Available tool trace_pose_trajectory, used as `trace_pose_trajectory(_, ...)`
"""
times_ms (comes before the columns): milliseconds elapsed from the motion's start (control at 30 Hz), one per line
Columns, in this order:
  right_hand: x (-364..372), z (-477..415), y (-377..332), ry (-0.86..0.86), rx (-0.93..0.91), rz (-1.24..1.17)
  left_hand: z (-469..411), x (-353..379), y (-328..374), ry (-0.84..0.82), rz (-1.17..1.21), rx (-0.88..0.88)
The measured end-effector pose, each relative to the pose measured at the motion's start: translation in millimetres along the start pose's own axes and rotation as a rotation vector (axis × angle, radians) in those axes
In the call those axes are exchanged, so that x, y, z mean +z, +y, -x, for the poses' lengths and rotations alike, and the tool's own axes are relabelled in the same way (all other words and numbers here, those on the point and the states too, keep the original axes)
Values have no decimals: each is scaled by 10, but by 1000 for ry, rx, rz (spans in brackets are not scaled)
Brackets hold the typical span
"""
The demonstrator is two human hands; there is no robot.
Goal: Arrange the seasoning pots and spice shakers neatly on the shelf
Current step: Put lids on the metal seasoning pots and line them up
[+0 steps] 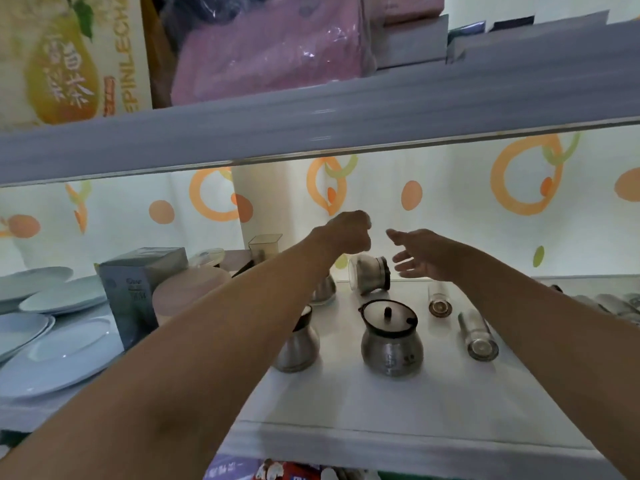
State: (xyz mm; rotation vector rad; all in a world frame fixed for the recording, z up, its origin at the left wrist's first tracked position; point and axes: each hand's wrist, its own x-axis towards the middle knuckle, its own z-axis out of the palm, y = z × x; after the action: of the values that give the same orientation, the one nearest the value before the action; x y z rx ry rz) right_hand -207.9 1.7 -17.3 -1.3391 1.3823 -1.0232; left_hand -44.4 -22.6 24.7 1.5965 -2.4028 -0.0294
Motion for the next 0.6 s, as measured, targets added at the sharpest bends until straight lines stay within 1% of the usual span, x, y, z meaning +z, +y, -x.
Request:
trace_pose_trajectory(67,-10,-171,19,25,65,5,-252,71,-77,-103,-69,-52)
trace_pose_trajectory(200,-39,-418,50,71,199,-6,-585,314,-147,-228,-163,-91)
trace_pose_trajectory(300,-38,-546,92,79,261,-65,-775,485,-177,-252,-191,-94)
trace_pose_trajectory(400,-39,-672,108,62,308,-101,-904,531,-150,-237,-71,-135)
trace_pose_trajectory(433,-35,-689,121,56,294,-43,-932,537,-127,-244,-41,-146)
trace_pose_trajectory(500,-24,-761,194,24,219,219,-992,559,-84,-276,-10,-150)
trace_pose_trajectory(600,36,-802,208,-20,233,347,-1076,650,-29,-344,77,-195)
